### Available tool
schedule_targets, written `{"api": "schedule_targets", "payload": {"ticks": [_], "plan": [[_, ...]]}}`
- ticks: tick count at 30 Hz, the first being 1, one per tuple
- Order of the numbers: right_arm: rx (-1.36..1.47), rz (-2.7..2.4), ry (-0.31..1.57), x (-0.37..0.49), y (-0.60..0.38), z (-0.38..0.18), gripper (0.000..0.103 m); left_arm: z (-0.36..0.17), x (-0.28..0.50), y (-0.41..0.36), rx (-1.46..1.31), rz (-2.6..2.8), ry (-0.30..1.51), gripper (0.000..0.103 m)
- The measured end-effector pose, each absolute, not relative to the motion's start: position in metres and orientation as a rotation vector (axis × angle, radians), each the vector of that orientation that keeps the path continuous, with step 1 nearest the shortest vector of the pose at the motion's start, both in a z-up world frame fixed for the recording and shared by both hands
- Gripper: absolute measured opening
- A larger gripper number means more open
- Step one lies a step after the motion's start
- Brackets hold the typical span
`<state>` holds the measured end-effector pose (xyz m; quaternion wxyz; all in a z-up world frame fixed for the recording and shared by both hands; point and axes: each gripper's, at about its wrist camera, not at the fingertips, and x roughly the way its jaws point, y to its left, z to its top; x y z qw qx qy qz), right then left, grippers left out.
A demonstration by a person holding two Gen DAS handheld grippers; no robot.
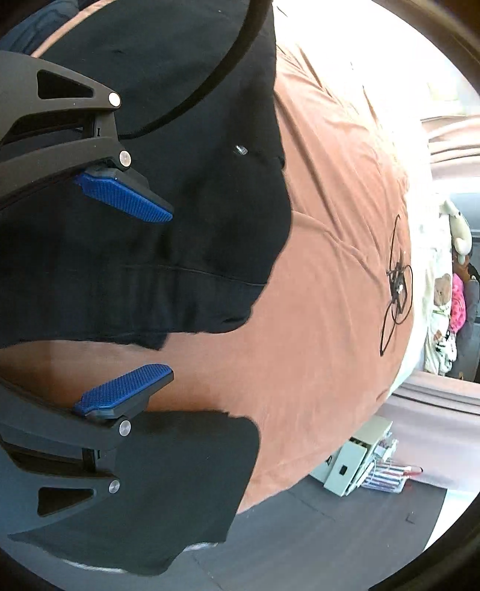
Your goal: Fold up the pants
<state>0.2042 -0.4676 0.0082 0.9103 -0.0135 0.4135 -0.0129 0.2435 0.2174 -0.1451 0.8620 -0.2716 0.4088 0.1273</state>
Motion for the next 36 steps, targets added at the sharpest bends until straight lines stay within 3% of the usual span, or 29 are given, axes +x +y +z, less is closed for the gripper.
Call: {"api": "schedule_targets", "payload": {"ticks": [14, 15, 17, 19, 22, 28, 36], "plan": [[0.216, 0.364, 0.854, 0.271, -0.519, -0.016, 0.078, -0.161, 0.233, 0.222, -0.632, 0.307, 0.883, 0.046], [0.231, 0.375, 0.837, 0.273, -0.523, -0.016, 0.076, -0.162, 0.231, 0.222, -0.633, 0.309, 0.883, 0.046], [0.255, 0.382, 0.789, 0.271, -0.532, -0.012, 0.049, -0.161, 0.230, 0.221, -0.634, 0.309, 0.883, 0.046], [0.269, 0.408, 0.768, 0.265, -0.538, -0.009, 0.030, -0.161, 0.228, 0.220, -0.632, 0.310, 0.883, 0.046], [0.214, 0.394, 0.782, 0.256, -0.533, -0.005, 0.018, -0.162, 0.226, 0.221, -0.637, 0.314, 0.884, 0.046], [0.147, 0.227, 0.813, 0.235, -0.520, 0.019, 0.007, -0.160, 0.223, 0.219, -0.645, 0.306, 0.877, 0.046], [0.232, 0.110, 0.899, 0.216, -0.531, 0.025, 0.006, -0.157, 0.222, 0.220, -0.632, 0.294, 0.864, 0.046]]}}
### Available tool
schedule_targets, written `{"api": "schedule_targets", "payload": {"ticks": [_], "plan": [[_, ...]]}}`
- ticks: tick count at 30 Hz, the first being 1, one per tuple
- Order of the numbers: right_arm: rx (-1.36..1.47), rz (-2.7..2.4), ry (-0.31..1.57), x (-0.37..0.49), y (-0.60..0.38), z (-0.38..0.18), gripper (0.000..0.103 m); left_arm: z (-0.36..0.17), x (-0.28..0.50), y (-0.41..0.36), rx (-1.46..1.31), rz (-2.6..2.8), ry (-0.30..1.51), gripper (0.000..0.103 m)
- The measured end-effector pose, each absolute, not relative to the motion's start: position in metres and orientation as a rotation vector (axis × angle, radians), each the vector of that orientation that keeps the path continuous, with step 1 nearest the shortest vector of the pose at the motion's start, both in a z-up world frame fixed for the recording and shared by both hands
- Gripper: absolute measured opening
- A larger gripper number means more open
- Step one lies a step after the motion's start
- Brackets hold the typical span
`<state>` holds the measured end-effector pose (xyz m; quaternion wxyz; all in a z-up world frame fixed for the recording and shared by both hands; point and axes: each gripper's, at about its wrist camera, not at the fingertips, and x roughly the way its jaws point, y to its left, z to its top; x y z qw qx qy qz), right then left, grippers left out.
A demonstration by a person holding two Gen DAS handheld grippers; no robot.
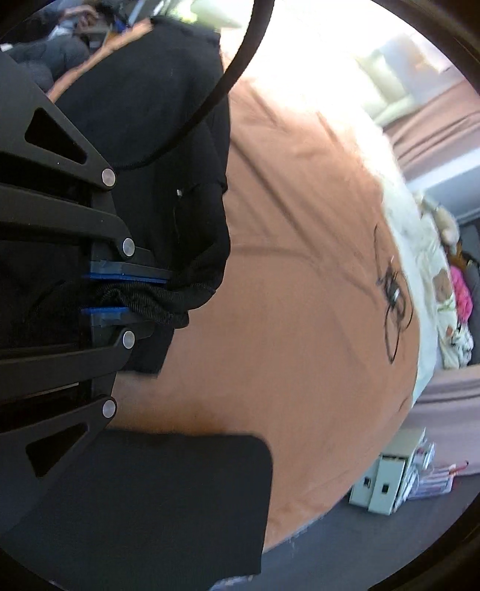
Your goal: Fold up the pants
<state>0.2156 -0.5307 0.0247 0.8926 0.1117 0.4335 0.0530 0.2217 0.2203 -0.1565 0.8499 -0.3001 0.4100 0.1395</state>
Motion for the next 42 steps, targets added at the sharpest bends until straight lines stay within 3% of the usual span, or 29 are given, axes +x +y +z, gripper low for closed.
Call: {"api": "schedule_targets", "payload": {"ticks": [4, 6, 8, 11, 18, 27, 31, 38, 42], "plan": [[0.241, 0.005, 1.003, 0.242, -0.538, -0.016, 0.006, -0.156, 0.220, 0.220, -0.632, 0.285, 0.854, 0.046], [0.227, -0.024, 0.985, 0.250, -0.535, -0.021, 0.012, -0.155, 0.220, 0.221, -0.630, 0.280, 0.850, 0.046], [0.202, -0.078, 0.987, 0.251, -0.531, -0.016, 0.038, -0.154, 0.220, 0.225, -0.636, 0.274, 0.843, 0.046], [0.162, -0.103, 0.938, 0.241, -0.527, 0.008, 0.053, -0.153, 0.222, 0.229, -0.646, 0.269, 0.827, 0.046], [0.111, -0.059, 0.815, 0.192, -0.484, 0.055, 0.053, -0.149, 0.240, 0.239, -0.672, 0.226, 0.785, 0.046], [0.021, 0.135, 0.837, 0.206, -0.403, 0.064, 0.053, -0.148, 0.271, 0.264, -0.706, 0.189, 0.779, 0.047], [-0.006, 0.229, 0.861, 0.222, -0.376, 0.068, 0.053, -0.149, 0.280, 0.276, -0.731, 0.190, 0.769, 0.062], [-0.082, 0.392, 0.895, 0.252, -0.322, 0.063, 0.054, -0.154, 0.295, 0.295, -0.772, 0.183, 0.762, 0.063], [-0.113, 0.473, 0.904, 0.267, -0.291, 0.059, 0.062, -0.158, 0.303, 0.303, -0.792, 0.184, 0.766, 0.063]]}}
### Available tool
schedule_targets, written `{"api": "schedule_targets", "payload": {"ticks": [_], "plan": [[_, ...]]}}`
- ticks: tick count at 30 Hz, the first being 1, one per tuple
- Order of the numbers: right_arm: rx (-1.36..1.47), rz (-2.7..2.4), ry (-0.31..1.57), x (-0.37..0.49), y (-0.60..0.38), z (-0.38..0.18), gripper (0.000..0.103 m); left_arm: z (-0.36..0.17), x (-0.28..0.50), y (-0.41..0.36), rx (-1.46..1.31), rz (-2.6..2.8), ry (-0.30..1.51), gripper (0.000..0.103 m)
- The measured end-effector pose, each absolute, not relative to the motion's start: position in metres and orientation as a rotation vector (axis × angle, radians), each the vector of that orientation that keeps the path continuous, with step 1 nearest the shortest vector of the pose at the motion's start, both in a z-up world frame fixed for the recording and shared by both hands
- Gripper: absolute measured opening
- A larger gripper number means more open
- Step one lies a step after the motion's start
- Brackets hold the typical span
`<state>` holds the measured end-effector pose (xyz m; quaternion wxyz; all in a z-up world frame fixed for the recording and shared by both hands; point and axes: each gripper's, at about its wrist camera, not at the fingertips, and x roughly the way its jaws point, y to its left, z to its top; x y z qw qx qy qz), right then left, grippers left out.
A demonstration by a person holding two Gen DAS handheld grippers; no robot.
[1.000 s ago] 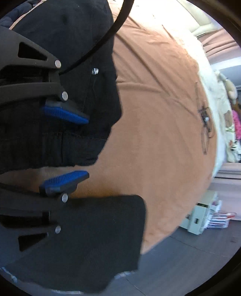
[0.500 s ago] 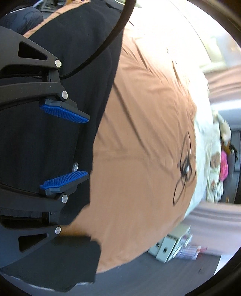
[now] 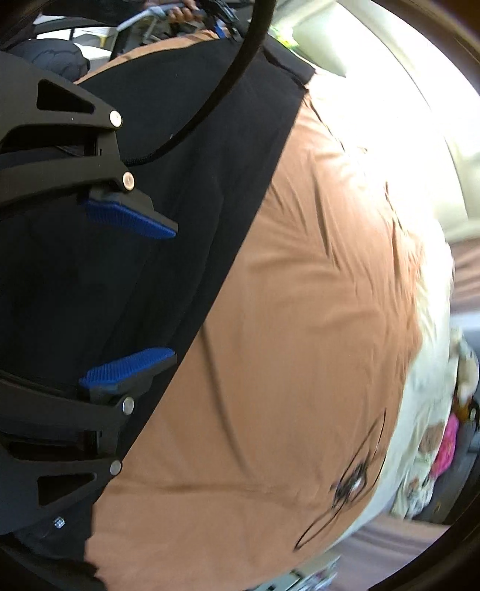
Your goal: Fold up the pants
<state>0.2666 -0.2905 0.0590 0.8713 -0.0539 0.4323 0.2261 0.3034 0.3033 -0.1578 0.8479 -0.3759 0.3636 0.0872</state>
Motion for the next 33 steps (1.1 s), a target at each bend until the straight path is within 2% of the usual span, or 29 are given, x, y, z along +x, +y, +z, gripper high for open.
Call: {"api": "schedule_targets", "payload": {"ticks": [9, 10, 12, 17, 21, 23, 28, 30, 31, 32, 33], "plan": [[-0.214, 0.653, 0.951, 0.308, -0.205, 0.040, 0.062, -0.165, 0.322, 0.324, -0.885, 0.198, 0.735, 0.063], [-0.221, 0.666, 0.964, 0.313, -0.197, 0.037, 0.062, -0.164, 0.323, 0.325, -0.885, 0.206, 0.729, 0.061], [-0.246, 0.691, 0.984, 0.327, -0.177, 0.028, 0.062, -0.159, 0.325, 0.326, -0.871, 0.219, 0.722, 0.050], [-0.279, 0.767, 1.019, 0.346, -0.137, 0.013, 0.059, -0.145, 0.324, 0.330, -0.811, 0.235, 0.699, 0.007], [-0.302, 0.804, 1.052, 0.361, -0.109, 0.000, 0.056, -0.130, 0.316, 0.329, -0.759, 0.227, 0.651, 0.005], [-0.311, 0.819, 1.076, 0.370, -0.096, -0.008, 0.051, -0.127, 0.312, 0.328, -0.734, 0.239, 0.640, 0.005], [-0.365, 0.835, 1.101, 0.384, -0.067, -0.025, 0.050, -0.145, 0.315, 0.329, -0.738, 0.261, 0.708, 0.005], [-0.398, 0.845, 1.098, 0.388, -0.054, -0.028, 0.034, -0.147, 0.314, 0.328, -0.733, 0.262, 0.719, 0.006], [-0.412, 0.842, 1.098, 0.389, -0.051, -0.028, 0.009, -0.146, 0.314, 0.328, -0.729, 0.263, 0.721, 0.006], [-0.438, 0.835, 1.103, 0.390, -0.045, -0.028, 0.000, -0.145, 0.313, 0.327, -0.723, 0.268, 0.723, 0.007], [-0.459, 0.831, 1.100, 0.389, -0.042, -0.028, 0.000, -0.144, 0.312, 0.326, -0.717, 0.270, 0.726, 0.007]]}}
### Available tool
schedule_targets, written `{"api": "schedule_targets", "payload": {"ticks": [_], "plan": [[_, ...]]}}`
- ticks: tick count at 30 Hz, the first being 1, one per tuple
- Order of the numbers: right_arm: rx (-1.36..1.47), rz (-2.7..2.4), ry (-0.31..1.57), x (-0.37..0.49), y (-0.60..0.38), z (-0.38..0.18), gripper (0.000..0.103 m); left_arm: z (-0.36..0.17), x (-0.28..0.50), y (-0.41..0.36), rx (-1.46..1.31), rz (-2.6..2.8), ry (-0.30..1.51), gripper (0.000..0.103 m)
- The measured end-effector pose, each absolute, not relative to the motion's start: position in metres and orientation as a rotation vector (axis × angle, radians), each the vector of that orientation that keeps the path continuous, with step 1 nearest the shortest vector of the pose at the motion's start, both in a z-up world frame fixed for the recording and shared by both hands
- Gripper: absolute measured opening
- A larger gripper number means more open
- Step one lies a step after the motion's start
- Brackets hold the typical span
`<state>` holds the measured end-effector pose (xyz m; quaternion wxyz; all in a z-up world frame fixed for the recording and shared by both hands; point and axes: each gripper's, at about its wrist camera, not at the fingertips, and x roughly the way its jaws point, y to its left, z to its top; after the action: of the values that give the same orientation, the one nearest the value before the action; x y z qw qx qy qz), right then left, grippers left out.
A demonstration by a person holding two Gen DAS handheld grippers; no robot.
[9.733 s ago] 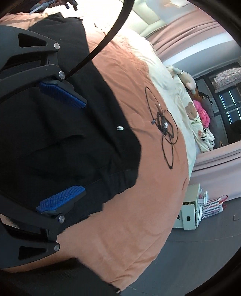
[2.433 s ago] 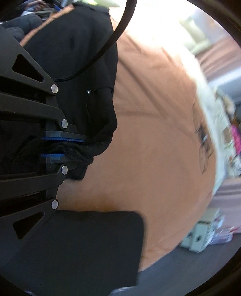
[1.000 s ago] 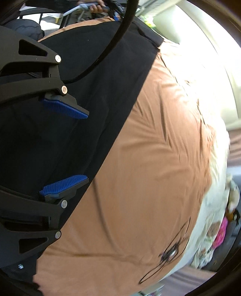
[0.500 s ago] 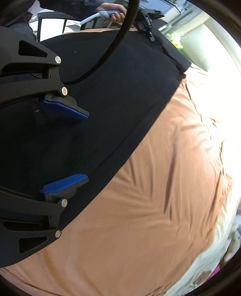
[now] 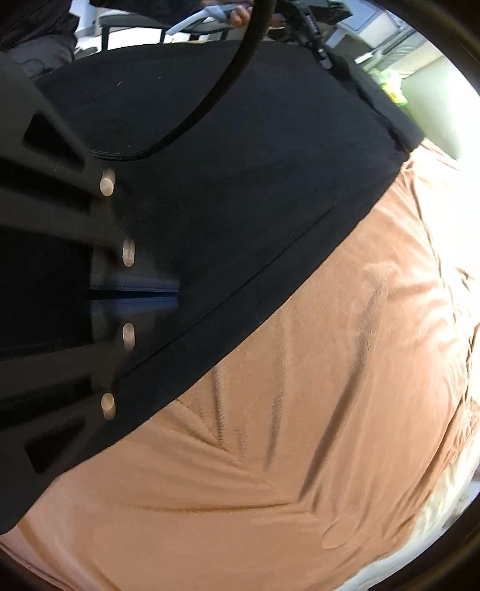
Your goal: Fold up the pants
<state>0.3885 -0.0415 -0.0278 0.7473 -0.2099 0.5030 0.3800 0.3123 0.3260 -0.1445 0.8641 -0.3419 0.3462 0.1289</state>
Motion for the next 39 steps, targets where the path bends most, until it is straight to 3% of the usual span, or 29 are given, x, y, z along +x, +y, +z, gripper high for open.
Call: {"api": "schedule_targets", "payload": {"ticks": [3, 5, 8, 16, 19, 21, 23, 24, 33, 39], "plan": [[-0.533, 0.808, 1.055, 0.380, -0.030, -0.020, 0.000, -0.143, 0.313, 0.323, -0.695, 0.269, 0.739, 0.010], [-0.535, 0.781, 1.010, 0.379, -0.026, -0.008, 0.000, -0.144, 0.313, 0.322, -0.691, 0.270, 0.750, 0.024], [-0.546, 0.750, 0.956, 0.378, -0.017, 0.007, 0.000, -0.147, 0.312, 0.321, -0.708, 0.261, 0.752, 0.037], [-0.709, 0.613, 1.020, 0.388, 0.035, -0.052, 0.000, -0.153, 0.313, 0.316, -0.725, 0.254, 0.769, 0.045], [-0.649, 0.608, 1.000, 0.389, 0.047, -0.044, 0.002, -0.151, 0.314, 0.317, -0.716, 0.247, 0.764, 0.045], [-0.555, 0.695, 0.983, 0.387, 0.054, -0.032, 0.016, -0.151, 0.315, 0.318, -0.717, 0.243, 0.762, 0.045], [-0.498, 0.752, 0.969, 0.386, 0.065, -0.026, 0.050, -0.152, 0.315, 0.318, -0.725, 0.242, 0.760, 0.045], [-0.486, 0.765, 0.954, 0.385, 0.075, -0.026, 0.052, -0.153, 0.315, 0.318, -0.729, 0.241, 0.758, 0.046], [-0.536, 0.893, 0.957, 0.385, 0.175, -0.059, 0.052, -0.154, 0.314, 0.320, -0.737, 0.237, 0.742, 0.046], [-0.610, 0.927, 0.970, 0.397, 0.227, -0.085, 0.040, -0.157, 0.319, 0.320, -0.715, 0.228, 0.762, 0.046]]}}
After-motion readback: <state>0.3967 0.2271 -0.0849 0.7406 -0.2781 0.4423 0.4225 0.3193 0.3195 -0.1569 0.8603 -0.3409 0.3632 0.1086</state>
